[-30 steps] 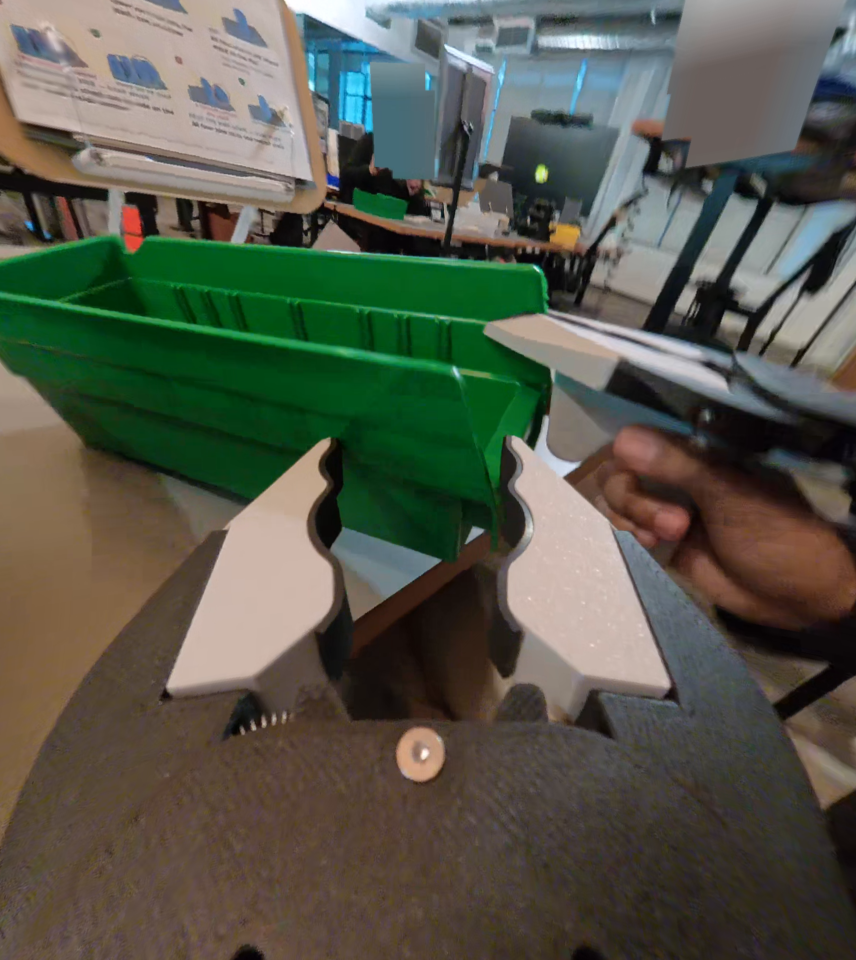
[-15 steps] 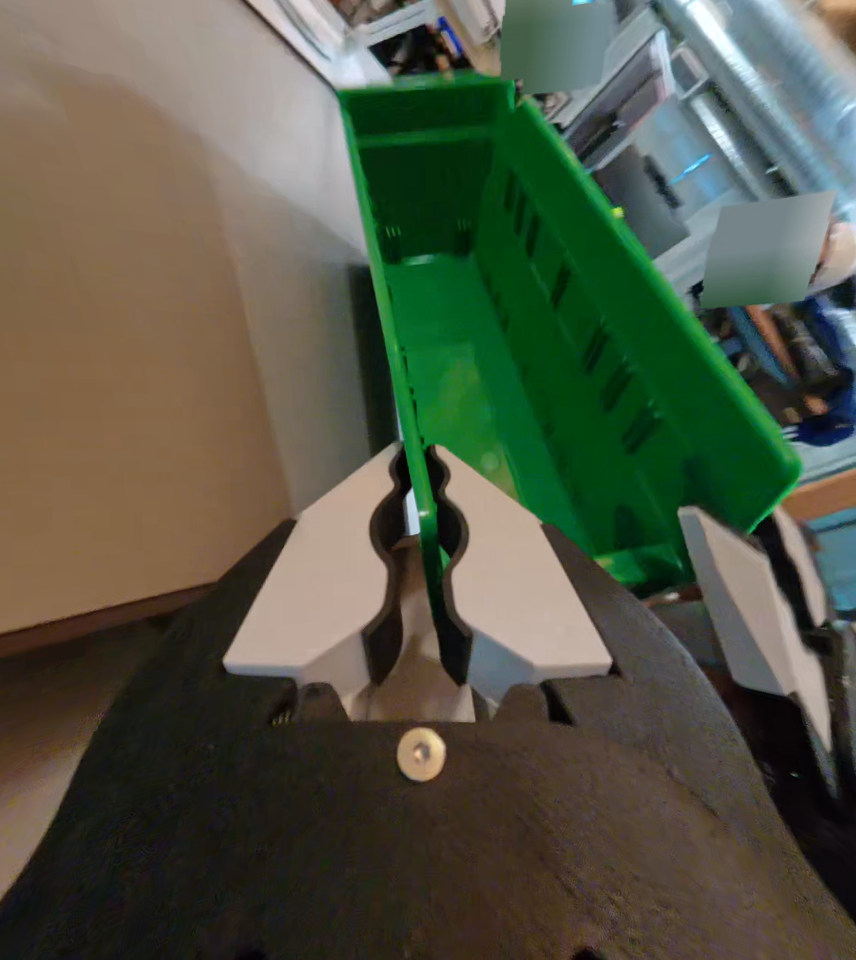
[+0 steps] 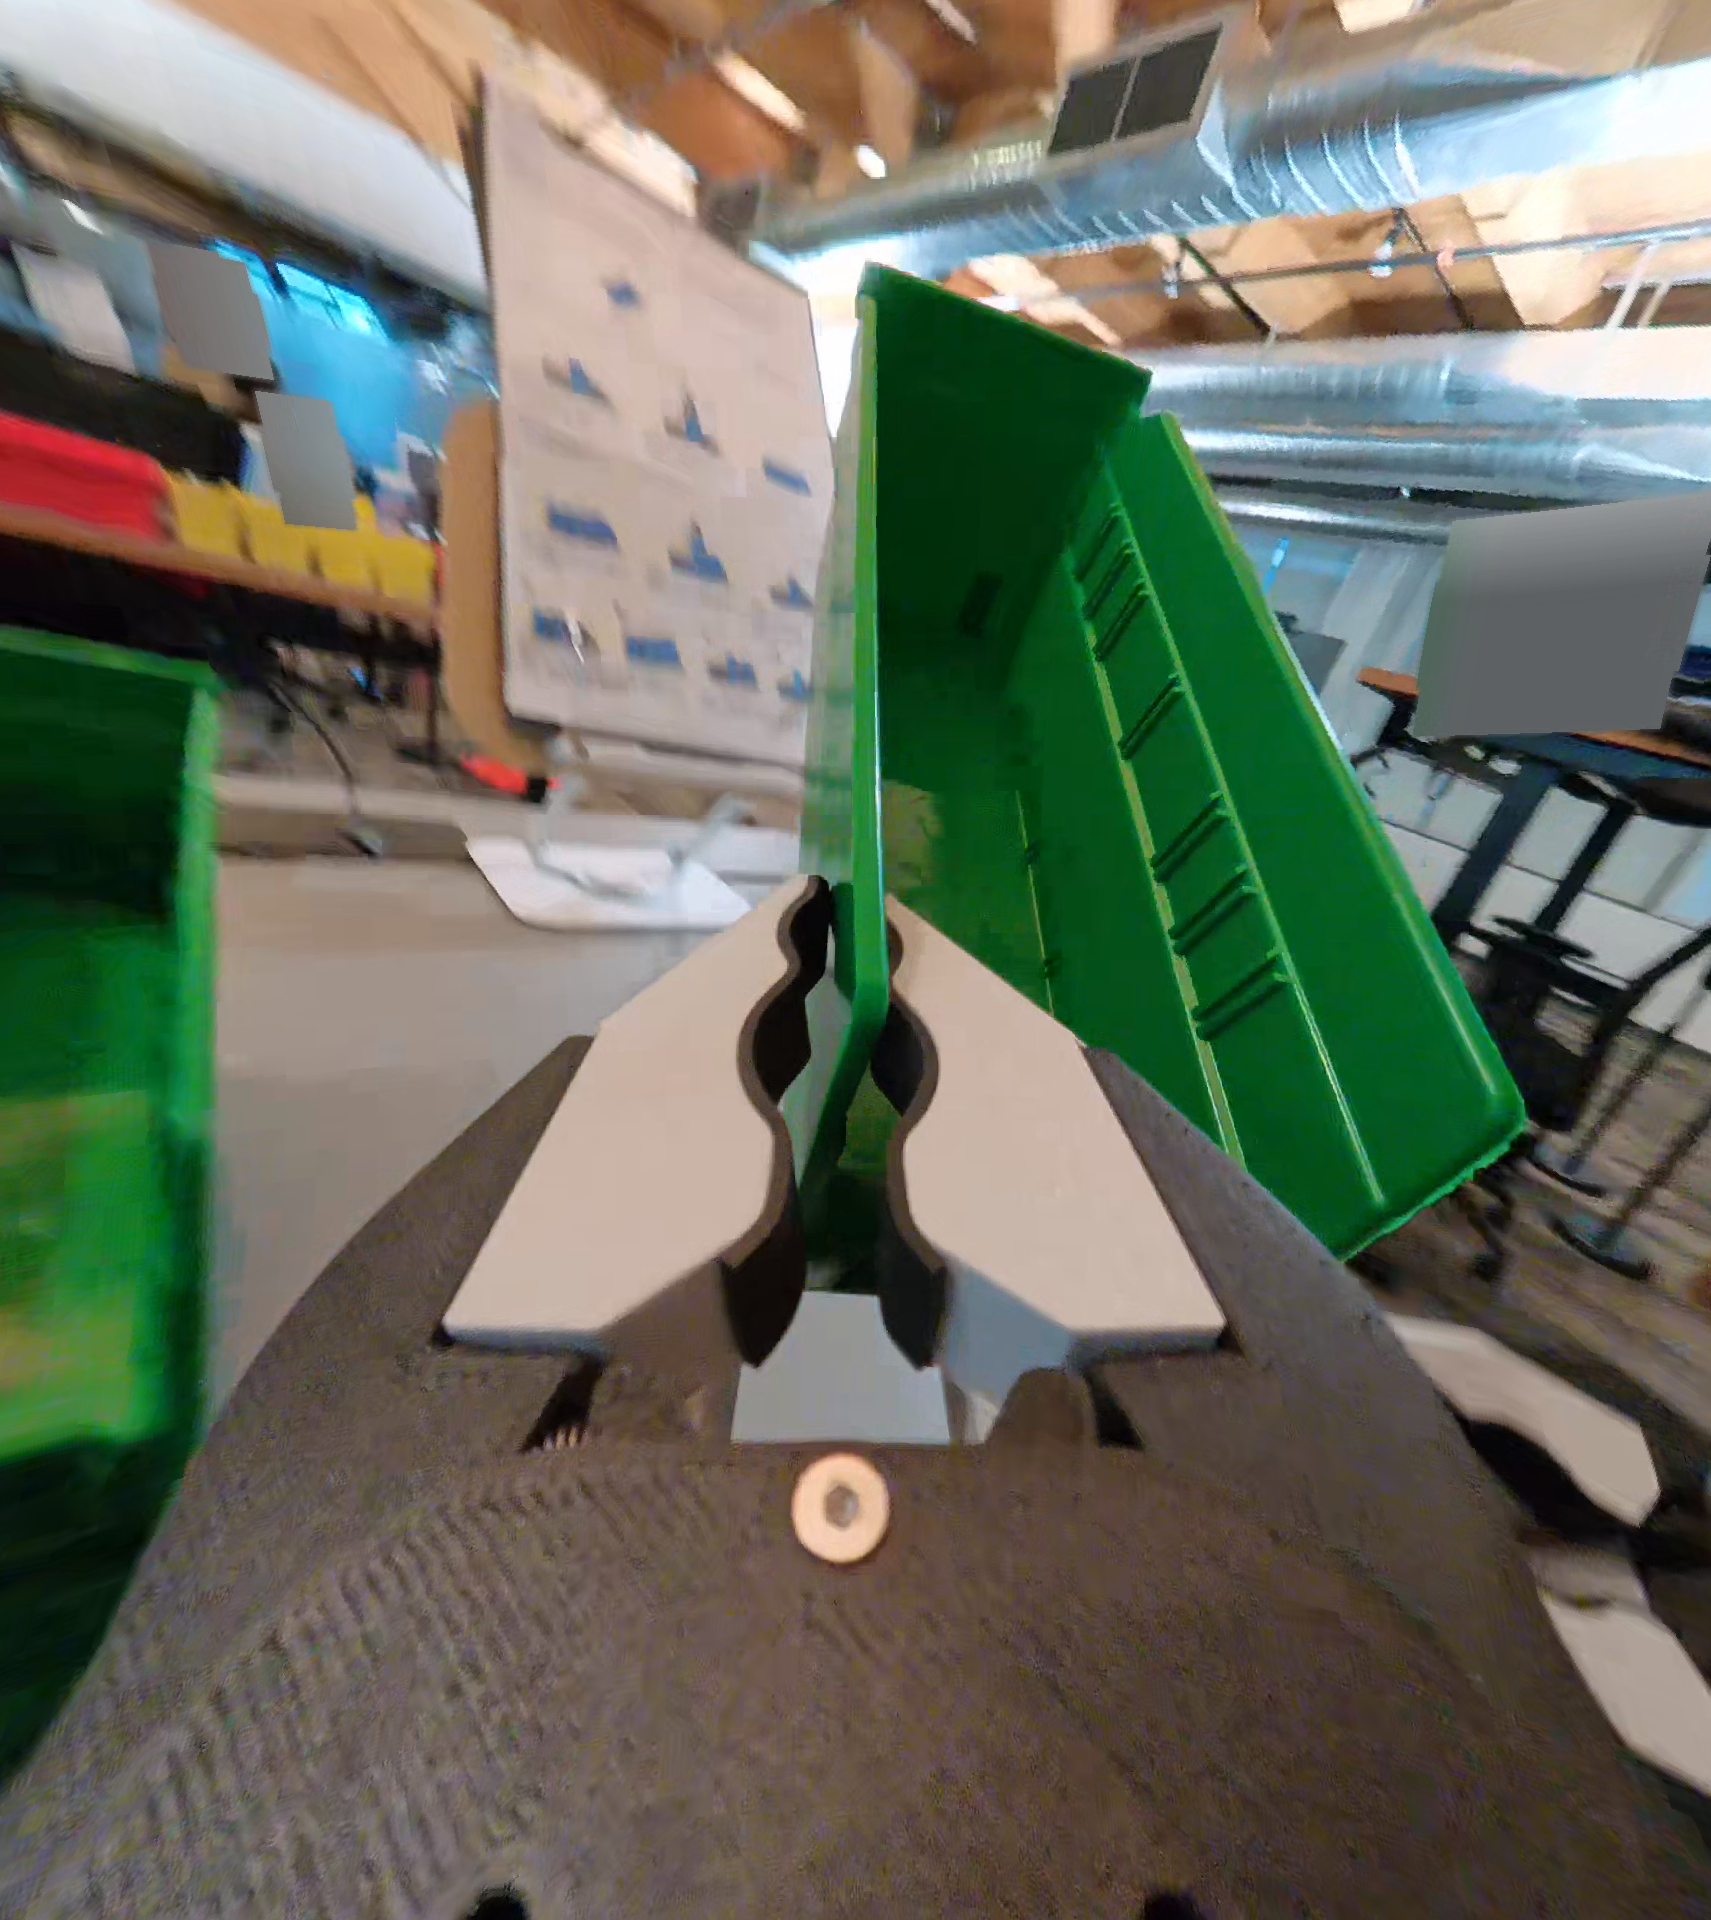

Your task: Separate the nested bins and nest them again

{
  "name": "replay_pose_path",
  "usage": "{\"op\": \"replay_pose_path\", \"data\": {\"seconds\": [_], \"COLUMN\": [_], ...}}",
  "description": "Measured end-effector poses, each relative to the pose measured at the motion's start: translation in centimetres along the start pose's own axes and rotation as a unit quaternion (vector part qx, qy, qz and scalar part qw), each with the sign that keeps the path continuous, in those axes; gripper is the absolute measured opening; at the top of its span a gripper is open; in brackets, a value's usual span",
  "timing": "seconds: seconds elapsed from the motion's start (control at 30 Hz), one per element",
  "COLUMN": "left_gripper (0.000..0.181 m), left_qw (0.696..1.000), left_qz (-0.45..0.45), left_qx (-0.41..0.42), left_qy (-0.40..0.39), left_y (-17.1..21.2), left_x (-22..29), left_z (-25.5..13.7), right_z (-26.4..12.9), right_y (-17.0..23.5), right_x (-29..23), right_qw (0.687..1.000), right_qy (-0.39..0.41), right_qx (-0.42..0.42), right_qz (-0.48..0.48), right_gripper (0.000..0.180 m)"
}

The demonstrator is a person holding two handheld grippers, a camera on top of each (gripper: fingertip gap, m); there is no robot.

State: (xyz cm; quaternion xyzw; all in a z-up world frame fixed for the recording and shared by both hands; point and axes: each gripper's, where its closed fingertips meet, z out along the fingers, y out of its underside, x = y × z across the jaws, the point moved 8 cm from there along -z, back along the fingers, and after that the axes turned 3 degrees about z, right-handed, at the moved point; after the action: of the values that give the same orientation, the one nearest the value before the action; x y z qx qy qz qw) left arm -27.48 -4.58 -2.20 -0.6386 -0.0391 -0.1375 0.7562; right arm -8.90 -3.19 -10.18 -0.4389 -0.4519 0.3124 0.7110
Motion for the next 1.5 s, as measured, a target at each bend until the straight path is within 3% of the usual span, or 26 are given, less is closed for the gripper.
{"op": "replay_pose_path", "data": {"seconds": [0.13, 0.27, 0.43, 0.8, 1.03, 1.3, 1.5], "left_gripper": [0.001, 0.002, 0.002, 0.002, 0.002, 0.004, 0.002], "left_qw": [0.996, 0.989, 0.974, 0.97, 0.961, 0.969, 0.966], "left_qz": [0.003, 0.049, 0.057, 0.015, 0.005, -0.037, 0.001], "left_qx": [0.052, -0.012, -0.057, -0.086, -0.156, -0.113, -0.108], "left_qy": [-0.068, -0.138, -0.213, -0.229, -0.226, -0.217, -0.236], "left_y": [-6.3, -9.0, -7.4, -7.1, -4.7, -4.9, -4.8], "left_x": [-4.0, -9.7, -13.2, -16.2, -17.0, -17.3, -17.1], "left_z": [-0.3, -0.2, -1.7, -3.7, -2.9, -3.3, -3.0], "right_z": [0.1, 0.2, 0.5, 0.7, 0.7, 0.7, 0.7], "right_y": [0.5, 1.3, 2.1, 2.8, 2.9, 3.0, 2.9], "right_x": [0.7, 0.8, 0.4, 0.1, 0.1, 0.0, -0.1], "right_qw": [0.999, 0.998, 0.997, 0.995, 0.995, 0.994, 0.994], "right_qy": [0.003, -0.006, -0.022, -0.04, -0.043, -0.048, -0.049], "right_qx": [-0.025, -0.046, -0.069, -0.084, -0.087, -0.091, -0.089], "right_qz": [0.037, 0.049, 0.023, 0.026, 0.027, 0.027, 0.025], "right_gripper": [0.022, 0.016, 0.016, 0.015, 0.015, 0.015, 0.014]}}
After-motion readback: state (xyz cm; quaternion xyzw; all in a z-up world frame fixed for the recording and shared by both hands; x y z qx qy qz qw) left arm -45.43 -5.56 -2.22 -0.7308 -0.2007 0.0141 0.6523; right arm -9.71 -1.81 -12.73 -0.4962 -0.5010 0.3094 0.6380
